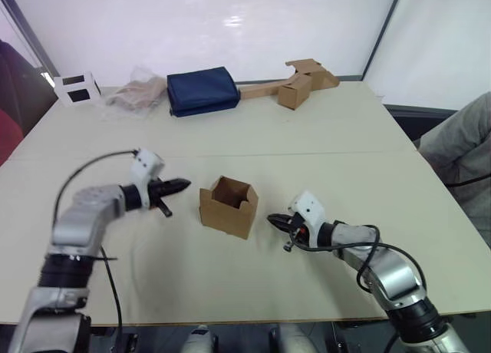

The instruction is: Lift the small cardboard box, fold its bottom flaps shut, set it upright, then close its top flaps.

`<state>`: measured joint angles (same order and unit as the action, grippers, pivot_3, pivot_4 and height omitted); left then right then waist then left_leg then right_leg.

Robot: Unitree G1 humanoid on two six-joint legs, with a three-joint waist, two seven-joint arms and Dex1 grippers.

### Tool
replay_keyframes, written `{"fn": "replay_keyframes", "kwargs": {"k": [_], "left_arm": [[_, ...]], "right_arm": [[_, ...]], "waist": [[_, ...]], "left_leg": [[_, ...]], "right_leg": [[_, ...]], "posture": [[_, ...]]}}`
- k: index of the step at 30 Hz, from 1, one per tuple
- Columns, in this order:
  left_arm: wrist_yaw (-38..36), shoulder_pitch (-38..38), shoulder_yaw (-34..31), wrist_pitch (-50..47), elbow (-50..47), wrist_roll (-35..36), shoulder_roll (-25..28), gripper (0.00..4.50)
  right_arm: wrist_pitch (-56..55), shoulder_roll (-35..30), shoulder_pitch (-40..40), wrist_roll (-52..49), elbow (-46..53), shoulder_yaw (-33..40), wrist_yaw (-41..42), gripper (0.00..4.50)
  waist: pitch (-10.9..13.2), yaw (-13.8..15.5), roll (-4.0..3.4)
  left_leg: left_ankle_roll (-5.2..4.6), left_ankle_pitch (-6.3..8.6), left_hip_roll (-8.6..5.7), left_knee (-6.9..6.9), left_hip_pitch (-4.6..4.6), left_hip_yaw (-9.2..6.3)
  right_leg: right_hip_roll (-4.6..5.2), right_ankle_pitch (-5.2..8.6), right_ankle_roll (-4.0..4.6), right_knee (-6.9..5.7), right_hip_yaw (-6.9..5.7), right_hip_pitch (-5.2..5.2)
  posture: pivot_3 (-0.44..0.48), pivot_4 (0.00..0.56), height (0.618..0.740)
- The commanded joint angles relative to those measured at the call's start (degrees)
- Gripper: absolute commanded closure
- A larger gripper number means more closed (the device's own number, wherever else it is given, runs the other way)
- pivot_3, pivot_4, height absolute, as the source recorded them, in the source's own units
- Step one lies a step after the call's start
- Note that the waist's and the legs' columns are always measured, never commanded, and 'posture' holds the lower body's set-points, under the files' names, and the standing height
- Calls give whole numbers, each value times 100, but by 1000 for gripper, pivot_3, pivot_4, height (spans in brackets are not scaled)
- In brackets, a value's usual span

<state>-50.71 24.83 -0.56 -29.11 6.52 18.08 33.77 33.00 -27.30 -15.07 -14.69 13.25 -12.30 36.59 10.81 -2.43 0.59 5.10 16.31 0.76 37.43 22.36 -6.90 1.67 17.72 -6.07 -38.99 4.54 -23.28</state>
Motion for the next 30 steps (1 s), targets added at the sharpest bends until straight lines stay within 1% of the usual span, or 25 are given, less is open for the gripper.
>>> {"fn": "replay_keyframes", "kwargs": {"k": [1, 8, 11, 15, 20, 23, 25, 27, 30], "left_arm": [[-19, -168, 225, 253, -342, -90, -128, 4450], [-86, -443, 389, 198, -584, -27, -256, 4450], [-117, -659, 691, 112, -1014, -95, -300, 4450], [116, -665, 792, -137, -1101, -105, -479, 4450], [227, -633, 844, -205, -1165, -141, -568, 4450], [313, -635, 861, -338, -1284, -71, -657, 4450], [334, -638, 885, -340, -1323, -92, -663, 4450], [392, -594, 834, -334, -1246, -137, -652, 4450], [363, -576, 765, -343, -1198, -124, -571, 4450]], "right_arm": [[66, 33, -61, -42, 232, 9, 69, 4500], [185, 71, -100, 60, 334, -99, 27, 4500], [-70, -326, -57, 213, 123, 102, 218, 4500], [-170, -604, -134, 257, -147, 358, 265, 4500], [-239, -517, -222, 264, -283, 468, 213, 4500], [-495, -262, -343, 446, -520, 478, -95, 4500], [-545, -210, -375, 516, -593, 479, -176, 4500], [-506, -314, -292, 538, -535, 530, -106, 4500], [-393, -748, 78, 501, -231, 599, 212, 4500]], "waist": [[0, -4, 0], [-2, -13, -3], [-2, 3, -4], [-3, 27, -3], [-5, 5, -5], [-5, 4, -5], [-4, 0, -5], [-4, 10, -5], [-4, 28, -5]], "left_leg": [[0, 0, 0, 0, -1, 0], [-1, 0, 2, -4, -4, 1], [-1, 0, 0, -4, -4, 1], [-1, 0, -3, 1, -4, 1], [-1, 1, -2, -4, -10, 1], [-1, 1, -2, -3, -10, 1], [-1, 1, -2, -3, -10, 1], [-1, 0, -2, -4, -9, 1], [-1, 0, -2, -4, -8, 1]], "right_leg": [[0, 0, 0, -1, 0, 1], [-3, 0, 0, 0, 1, 0], [-1, 0, 0, 0, 2, 0], [3, 0, -1, 4, 0, 9], [0, 0, -1, 2, 1, 10], [0, 0, 0, 2, 1, 11], [0, 0, 0, 2, 1, 10], [1, 0, 0, 2, 1, 10], [2, 0, -1, 4, 1, 10]], "posture": [[0, 150, 740], [0, 150, 740], [0, 150, 740], [0, 150, 740], [0, 150, 740], [0, 150, 740], [0, 150, 740], [0, 150, 740], [0, 150, 740]]}}
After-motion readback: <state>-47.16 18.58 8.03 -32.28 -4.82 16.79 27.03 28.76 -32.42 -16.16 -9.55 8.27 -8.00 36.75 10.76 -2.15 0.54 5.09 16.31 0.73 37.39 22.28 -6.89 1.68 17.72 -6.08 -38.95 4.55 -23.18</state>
